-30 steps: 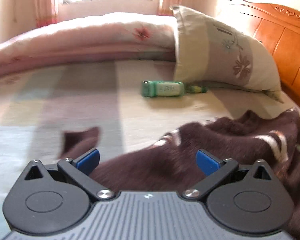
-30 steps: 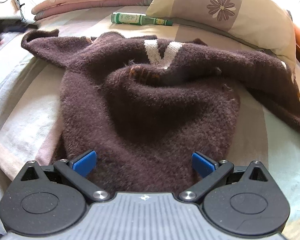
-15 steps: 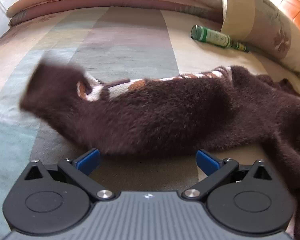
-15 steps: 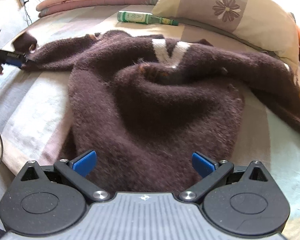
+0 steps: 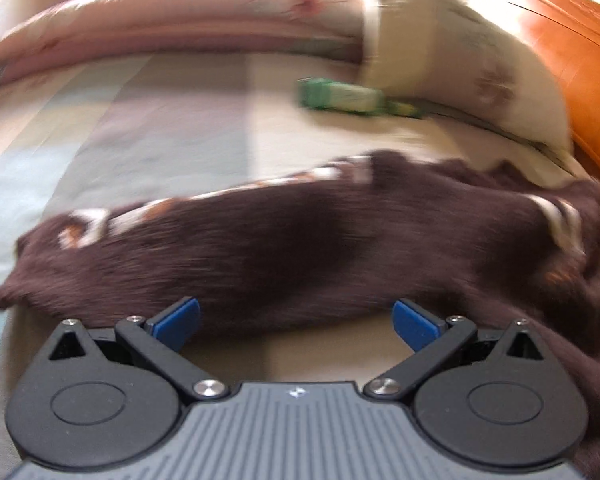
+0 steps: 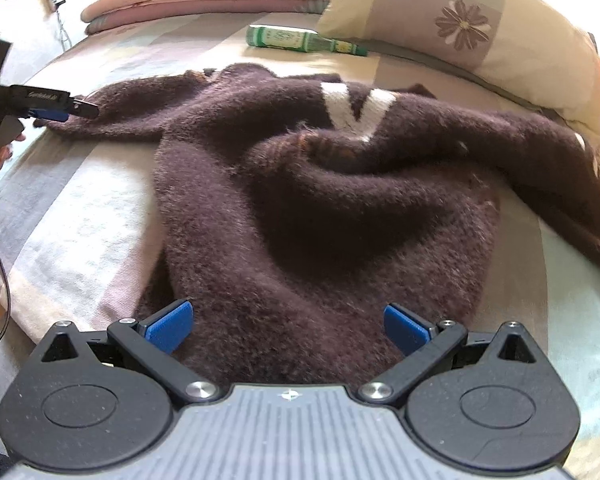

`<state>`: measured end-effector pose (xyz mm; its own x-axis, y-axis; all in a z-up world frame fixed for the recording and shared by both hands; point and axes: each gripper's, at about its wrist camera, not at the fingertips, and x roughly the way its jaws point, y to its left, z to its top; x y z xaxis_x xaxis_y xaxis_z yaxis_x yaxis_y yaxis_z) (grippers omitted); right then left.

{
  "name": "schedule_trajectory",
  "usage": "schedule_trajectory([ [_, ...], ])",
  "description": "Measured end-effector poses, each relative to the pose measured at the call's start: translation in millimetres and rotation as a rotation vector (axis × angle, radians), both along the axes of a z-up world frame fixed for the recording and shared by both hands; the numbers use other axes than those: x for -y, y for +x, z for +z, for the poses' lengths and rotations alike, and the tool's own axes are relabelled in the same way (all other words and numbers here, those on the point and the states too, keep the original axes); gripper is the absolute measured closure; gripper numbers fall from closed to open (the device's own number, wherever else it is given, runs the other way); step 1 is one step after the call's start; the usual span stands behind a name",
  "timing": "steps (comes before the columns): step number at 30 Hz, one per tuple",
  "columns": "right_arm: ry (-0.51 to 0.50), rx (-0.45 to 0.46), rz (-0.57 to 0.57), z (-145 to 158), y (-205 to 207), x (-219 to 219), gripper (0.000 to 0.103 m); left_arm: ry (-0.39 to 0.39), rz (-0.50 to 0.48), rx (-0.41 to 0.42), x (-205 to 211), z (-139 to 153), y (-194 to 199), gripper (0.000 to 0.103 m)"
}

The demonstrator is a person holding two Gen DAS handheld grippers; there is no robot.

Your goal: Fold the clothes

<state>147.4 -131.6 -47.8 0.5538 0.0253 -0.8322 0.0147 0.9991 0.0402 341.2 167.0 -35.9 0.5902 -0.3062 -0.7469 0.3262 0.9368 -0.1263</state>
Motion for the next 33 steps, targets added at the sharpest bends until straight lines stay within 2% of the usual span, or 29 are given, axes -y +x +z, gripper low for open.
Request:
schedule_trajectory([
  [4, 0.009, -0.008, -0.021, -5.9, -5.0, 4.4, 0.000, 0.046, -0.110, 0.027, 52.0, 9.8, -40.0, 0.001],
  [6, 0.026, -0.001, -0.016, -8.1, -9.5, 3.5, 0.000, 0.073, -0.153, 0.011, 76.9, 6.6, -62.0, 0.001],
  [8, 0.038, -0.001, -0.014, -12.0, -14.6, 2.4, 0.000, 0.068, -0.179, -0.017, 96.5, 0.5, -81.9, 0.001],
  [11, 0.016, 0.005, -0.003, -16.5, -22.5, -1.5, 0.000, 0.049, -0.178, -0.062, 118.8, -9.4, -106.9, 0.001],
  [15, -0.018, 0.027, 0.035, -16.1, -38.3, -3.7, 0.000, 0.034, -0.162, -0.081, 140.5, -15.2, -137.9, 0.001],
  [18, 0.012, 0.037, 0.029, -15.8, -50.3, 4.4, 0.000, 0.036, -0.165, -0.100, 157.8, -15.9, -158.9, 0.001],
  [22, 0.058, 0.045, 0.007, -17.8, -67.8, 18.9, 0.000, 0.078, -0.185, -0.075, 181.2, -11.5, -182.5, 0.001],
  [30, 0.099, 0.023, -0.127, -40.3, -97.8, 66.8, 0.000, 0.123, -0.239, -0.081, 214.3, -16.9, -210.6, 0.001],
  [33, 0.112, 0.034, -0.176, -44.3, -102.7, 84.8, 0.000, 0.114, -0.257, -0.113, 226.2, -28.4, -207.9, 0.001],
])
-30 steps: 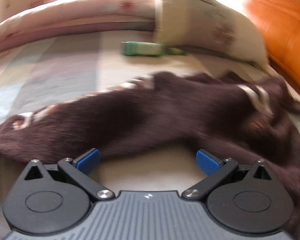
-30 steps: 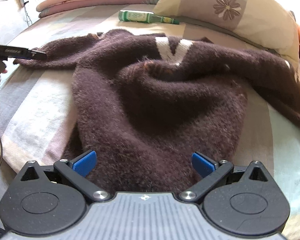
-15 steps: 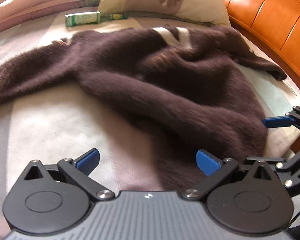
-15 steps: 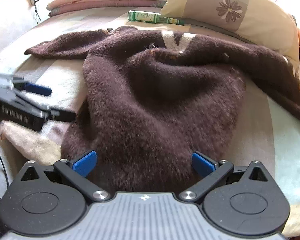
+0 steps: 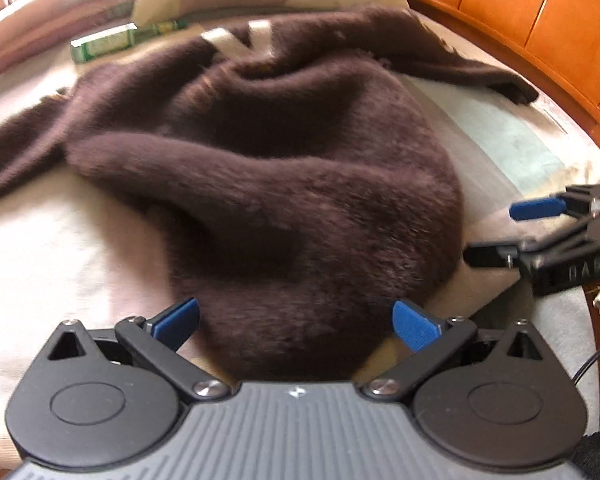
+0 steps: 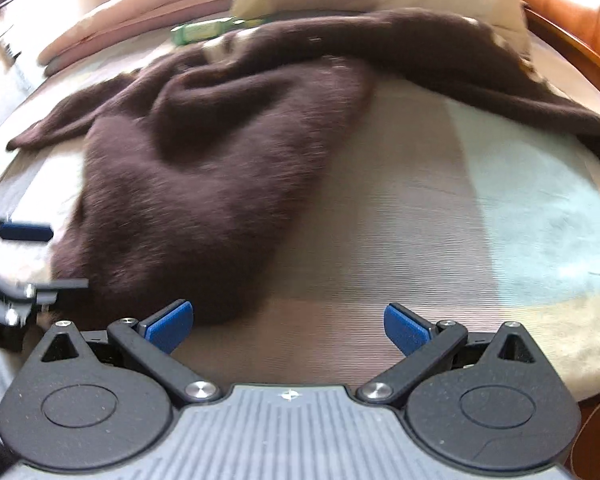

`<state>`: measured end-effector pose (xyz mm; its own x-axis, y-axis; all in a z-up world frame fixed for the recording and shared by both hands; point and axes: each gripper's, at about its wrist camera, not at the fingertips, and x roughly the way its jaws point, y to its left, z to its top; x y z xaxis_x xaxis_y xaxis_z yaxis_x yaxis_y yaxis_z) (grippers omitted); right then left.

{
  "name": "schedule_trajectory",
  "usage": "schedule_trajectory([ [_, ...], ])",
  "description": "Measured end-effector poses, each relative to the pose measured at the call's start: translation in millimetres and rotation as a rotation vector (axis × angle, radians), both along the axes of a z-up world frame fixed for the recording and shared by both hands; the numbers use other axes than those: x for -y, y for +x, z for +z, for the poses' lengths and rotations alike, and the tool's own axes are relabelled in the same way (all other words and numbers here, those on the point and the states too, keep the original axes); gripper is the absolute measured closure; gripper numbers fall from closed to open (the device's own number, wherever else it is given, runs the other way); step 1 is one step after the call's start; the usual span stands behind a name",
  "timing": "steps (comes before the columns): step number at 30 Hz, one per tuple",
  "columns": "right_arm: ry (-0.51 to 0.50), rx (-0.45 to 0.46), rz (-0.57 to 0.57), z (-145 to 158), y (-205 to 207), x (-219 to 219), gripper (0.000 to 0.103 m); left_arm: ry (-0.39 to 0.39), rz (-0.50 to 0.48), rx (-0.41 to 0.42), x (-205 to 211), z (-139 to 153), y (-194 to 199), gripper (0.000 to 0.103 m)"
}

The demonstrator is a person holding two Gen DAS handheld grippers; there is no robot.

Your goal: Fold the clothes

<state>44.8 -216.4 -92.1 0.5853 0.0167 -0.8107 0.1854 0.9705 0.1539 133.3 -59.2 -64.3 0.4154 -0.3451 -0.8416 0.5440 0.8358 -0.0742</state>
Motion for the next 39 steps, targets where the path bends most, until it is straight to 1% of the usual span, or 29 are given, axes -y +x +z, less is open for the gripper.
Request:
schedule_trajectory([
  [2, 0.005, 0.001, -0.023, -4.6, 1.9, 10.1, 0.000, 0.018, 0.002, -0.013, 6.4, -8.5, 2.9, 0.001],
  [6, 0.003, -0.015, -0.047, -15.6, 6.6, 20.6, 0.000, 0.063, 0.003, -0.006, 16.6, -15.6, 5.0, 0.001],
  [9, 0.054, 0.008, -0.031, -14.6, 5.8, 20.9, 0.000, 0.048, 0.017, -0.014, 13.5, -10.4, 6.3, 0.001],
  [12, 0.099, 0.039, 0.008, -9.6, 7.4, 15.9, 0.000, 0.036, 0.053, -0.012, 3.8, -1.5, 9.7, 0.001],
  [19, 0.134, 0.081, 0.052, 2.4, 16.6, 4.4, 0.000, 0.045, 0.113, 0.039, -13.8, 17.7, 6.7, 0.001],
  [25, 0.171, 0.086, 0.074, 3.3, 20.7, -2.4, 0.000, 0.027, 0.150, 0.050, -23.7, 25.8, 13.4, 0.001],
  [27, 0.171, 0.087, 0.094, 2.4, 22.8, -7.5, 0.000, 0.011, 0.157, 0.050, -28.0, 27.5, 14.0, 0.001],
  [29, 0.182, 0.096, 0.119, 0.2, 24.9, -12.4, 0.000, -0.031, 0.166, 0.031, -34.8, 27.3, 15.2, 0.001],
  [31, 0.218, 0.108, 0.149, -5.2, 30.4, -16.3, 0.000, -0.064, 0.177, 0.015, -41.4, 26.5, 15.2, 0.001],
  [33, 0.251, 0.112, 0.173, -12.9, 38.2, -19.4, 0.000, -0.068, 0.192, 0.011, -48.4, 25.7, 14.1, 0.001],
  [34, 0.251, 0.102, 0.168, -16.7, 43.1, -22.0, 0.000, -0.069, 0.198, 0.014, -52.3, 26.3, 13.4, 0.001],
  [35, 0.239, 0.109, 0.164, -15.7, 45.1, -25.5, 0.000, -0.074, 0.205, 0.018, -57.0, 27.5, 13.1, 0.001],
  [37, 0.239, 0.142, 0.199, -4.7, 46.9, -35.3, 0.000, -0.098, 0.226, 0.020, -69.9, 31.5, 13.7, 0.001],
  [39, 0.216, 0.192, 0.234, 12.7, 49.9, -48.1, 0.000, -0.138, 0.256, 0.020, -86.3, 36.6, 16.2, 0.001],
])
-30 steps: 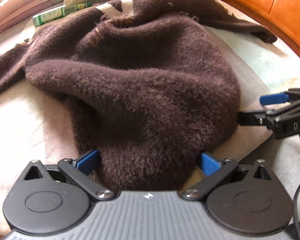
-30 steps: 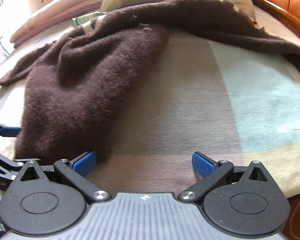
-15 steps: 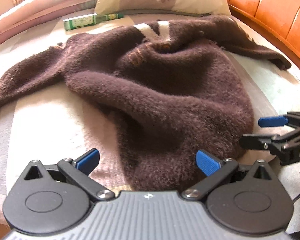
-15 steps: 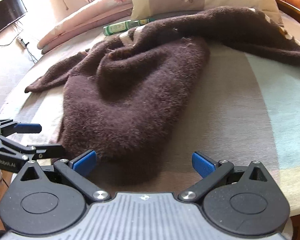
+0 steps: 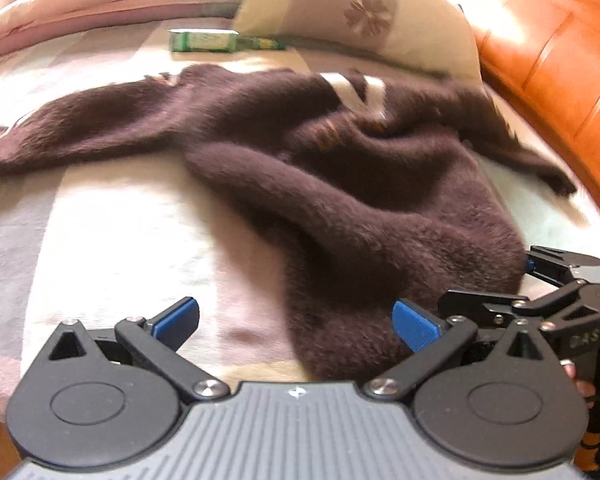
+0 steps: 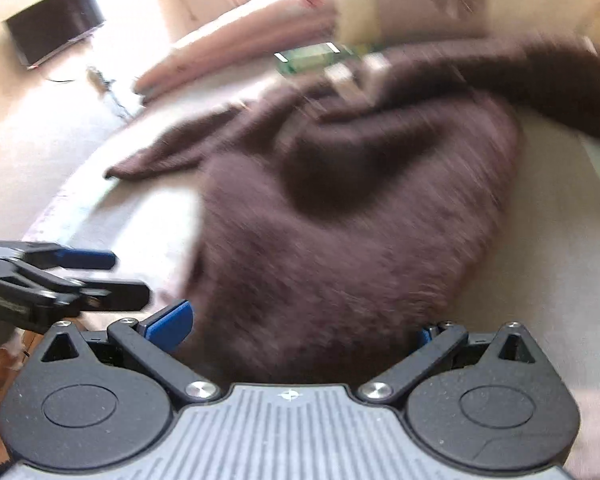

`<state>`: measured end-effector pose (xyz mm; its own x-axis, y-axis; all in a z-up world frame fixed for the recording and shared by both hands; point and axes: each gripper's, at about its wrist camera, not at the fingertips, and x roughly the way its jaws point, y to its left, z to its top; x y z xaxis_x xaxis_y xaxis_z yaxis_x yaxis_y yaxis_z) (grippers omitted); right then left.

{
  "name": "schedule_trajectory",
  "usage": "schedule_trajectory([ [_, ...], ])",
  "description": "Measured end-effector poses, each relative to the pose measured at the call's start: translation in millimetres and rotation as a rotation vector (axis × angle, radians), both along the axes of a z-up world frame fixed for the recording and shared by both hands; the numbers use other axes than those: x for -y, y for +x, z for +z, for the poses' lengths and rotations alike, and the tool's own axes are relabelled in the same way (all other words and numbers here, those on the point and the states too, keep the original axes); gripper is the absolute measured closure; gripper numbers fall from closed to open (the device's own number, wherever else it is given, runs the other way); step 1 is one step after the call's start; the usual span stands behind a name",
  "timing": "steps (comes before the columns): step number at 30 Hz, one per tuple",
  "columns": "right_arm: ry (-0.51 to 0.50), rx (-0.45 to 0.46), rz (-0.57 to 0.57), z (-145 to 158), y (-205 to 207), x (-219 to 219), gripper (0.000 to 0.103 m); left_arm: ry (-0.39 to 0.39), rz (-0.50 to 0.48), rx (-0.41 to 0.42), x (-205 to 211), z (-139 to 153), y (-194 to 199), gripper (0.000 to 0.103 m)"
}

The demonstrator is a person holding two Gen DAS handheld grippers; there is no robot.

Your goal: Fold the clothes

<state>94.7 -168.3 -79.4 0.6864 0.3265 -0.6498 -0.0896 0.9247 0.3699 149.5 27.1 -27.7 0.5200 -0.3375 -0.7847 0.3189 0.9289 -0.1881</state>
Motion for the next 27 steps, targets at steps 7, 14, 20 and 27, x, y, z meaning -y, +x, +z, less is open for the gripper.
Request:
schedule_trajectory([
  [7, -0.082, 0.085, 0.062, 33.0, 44.3, -46.7, 0.000, 0.012, 0.142, 0.058, -56.6, 17.5, 5.5, 0.001],
  [14, -0.112, 0.063, 0.165, 26.5, 81.6, -93.2, 0.000, 0.039, 0.253, 0.049, -97.7, 16.4, 8.7, 0.001],
  [20, -0.069, 0.026, 0.253, 23.0, 61.5, -94.0, 0.000, 0.041, 0.227, 0.039, -89.9, 14.9, 13.4, 0.001],
  [27, -0.053, 0.000, 0.101, 28.9, -16.7, -20.3, 0.000, 0.070, 0.012, 0.046, -14.5, 18.3, 21.3, 0.001],
])
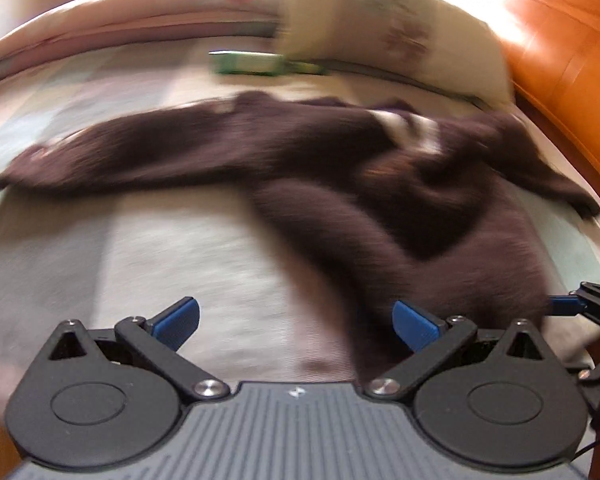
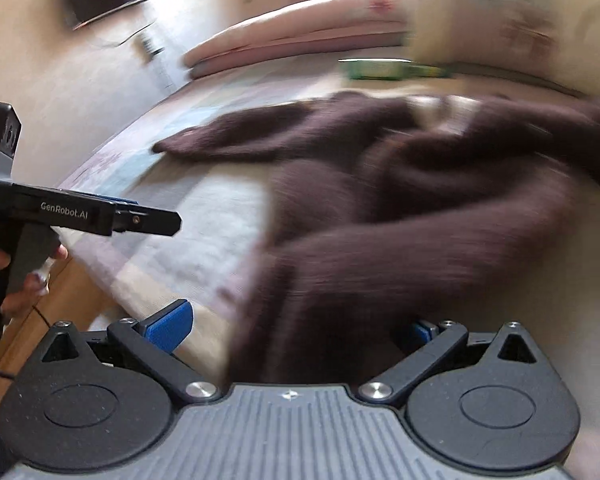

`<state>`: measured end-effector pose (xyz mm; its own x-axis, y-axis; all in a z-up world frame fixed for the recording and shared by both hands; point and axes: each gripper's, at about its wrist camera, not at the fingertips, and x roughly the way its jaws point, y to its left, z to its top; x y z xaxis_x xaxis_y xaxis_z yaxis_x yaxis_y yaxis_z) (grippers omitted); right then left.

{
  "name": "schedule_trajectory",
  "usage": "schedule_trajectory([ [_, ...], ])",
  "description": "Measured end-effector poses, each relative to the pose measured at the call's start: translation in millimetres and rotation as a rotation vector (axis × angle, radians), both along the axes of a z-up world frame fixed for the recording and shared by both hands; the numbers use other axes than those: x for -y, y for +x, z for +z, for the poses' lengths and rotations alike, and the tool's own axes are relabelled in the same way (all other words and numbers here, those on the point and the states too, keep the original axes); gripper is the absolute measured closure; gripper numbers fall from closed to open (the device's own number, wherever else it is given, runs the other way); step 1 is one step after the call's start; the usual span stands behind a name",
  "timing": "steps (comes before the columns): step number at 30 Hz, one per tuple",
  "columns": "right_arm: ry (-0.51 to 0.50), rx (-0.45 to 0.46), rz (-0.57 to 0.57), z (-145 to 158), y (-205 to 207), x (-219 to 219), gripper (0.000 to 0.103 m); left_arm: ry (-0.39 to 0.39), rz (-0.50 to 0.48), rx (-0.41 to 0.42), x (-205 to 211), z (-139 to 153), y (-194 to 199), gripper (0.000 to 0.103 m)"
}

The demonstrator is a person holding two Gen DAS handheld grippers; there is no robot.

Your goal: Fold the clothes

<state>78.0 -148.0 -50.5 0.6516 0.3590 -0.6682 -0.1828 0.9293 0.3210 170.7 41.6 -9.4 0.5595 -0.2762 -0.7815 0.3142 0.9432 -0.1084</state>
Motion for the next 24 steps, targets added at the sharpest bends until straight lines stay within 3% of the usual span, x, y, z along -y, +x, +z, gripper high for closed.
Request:
schedule_trajectory([
  [6, 0.022, -0.034, -0.249, -9.9, -63.4, 71.9, 0.000, 0.073, -0.274, 0.004, 103.6, -6.0, 5.2, 0.001],
  [9, 0.039, -0.040, -0.323, -15.8, -76.7, 93.0, 0.000, 0.200, -0.419, 0.015, 168.5, -12.9, 0.1, 0.001],
  [14, 0.060, -0.033, -0.377, -21.1, -84.0, 106.1, 0.000, 0.391, -0.548, 0.032, 245.9, -38.3, 3.4, 0.001],
  [19, 0.084, -0.025, -0.403, -27.6, -89.6, 115.4, 0.000, 0.490, -0.496, 0.013, 265.5, -55.0, 31.5, 0.001],
  [24, 0.101, -0.027, -0.431, -32.7, -93.7, 125.9, 0.000, 0.500, -0.393, 0.035, 231.9, -41.9, 56.5, 0.001],
])
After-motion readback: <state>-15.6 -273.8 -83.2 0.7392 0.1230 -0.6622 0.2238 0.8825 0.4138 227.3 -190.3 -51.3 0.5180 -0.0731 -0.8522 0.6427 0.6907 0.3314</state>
